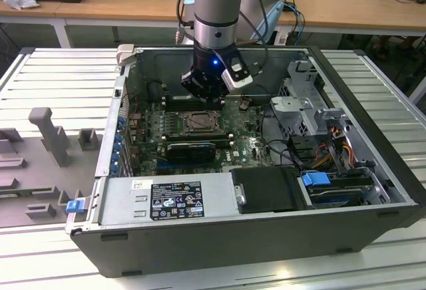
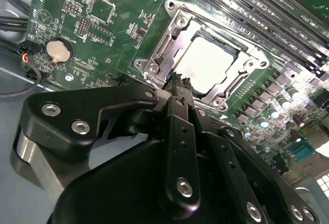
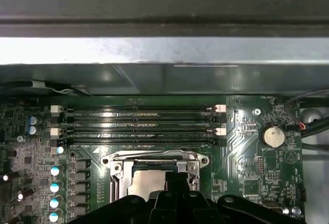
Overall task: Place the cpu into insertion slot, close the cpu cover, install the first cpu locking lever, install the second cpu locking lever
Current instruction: 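Install the second cpu locking lever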
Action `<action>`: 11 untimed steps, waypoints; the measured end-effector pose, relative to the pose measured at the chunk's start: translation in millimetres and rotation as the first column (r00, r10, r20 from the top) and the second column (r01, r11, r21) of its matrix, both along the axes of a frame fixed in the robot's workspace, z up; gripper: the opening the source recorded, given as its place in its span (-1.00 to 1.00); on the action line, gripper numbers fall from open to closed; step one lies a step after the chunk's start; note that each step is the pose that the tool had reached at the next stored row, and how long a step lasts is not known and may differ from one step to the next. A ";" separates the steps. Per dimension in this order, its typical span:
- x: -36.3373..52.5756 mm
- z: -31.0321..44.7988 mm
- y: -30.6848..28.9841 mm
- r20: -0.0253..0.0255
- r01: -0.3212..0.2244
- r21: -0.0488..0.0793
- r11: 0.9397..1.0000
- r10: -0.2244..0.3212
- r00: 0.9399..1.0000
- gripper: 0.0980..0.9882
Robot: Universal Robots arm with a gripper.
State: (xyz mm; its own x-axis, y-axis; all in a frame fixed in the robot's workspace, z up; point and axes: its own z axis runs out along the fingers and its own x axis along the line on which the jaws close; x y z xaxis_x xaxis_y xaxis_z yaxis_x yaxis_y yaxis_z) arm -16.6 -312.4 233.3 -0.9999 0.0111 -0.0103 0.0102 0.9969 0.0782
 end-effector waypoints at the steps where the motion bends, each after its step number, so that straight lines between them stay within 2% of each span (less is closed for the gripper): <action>1: 0.0 1.3 0.0 0.000 0.000 0.000 1.000 0.000 1.000 -0.98; 5: 0.0 8.2 0.0 0.000 0.000 0.000 1.000 0.000 1.000 -0.98; 11: 0.0 8.1 -1.3 0.000 0.000 0.000 1.000 0.000 1.000 -0.98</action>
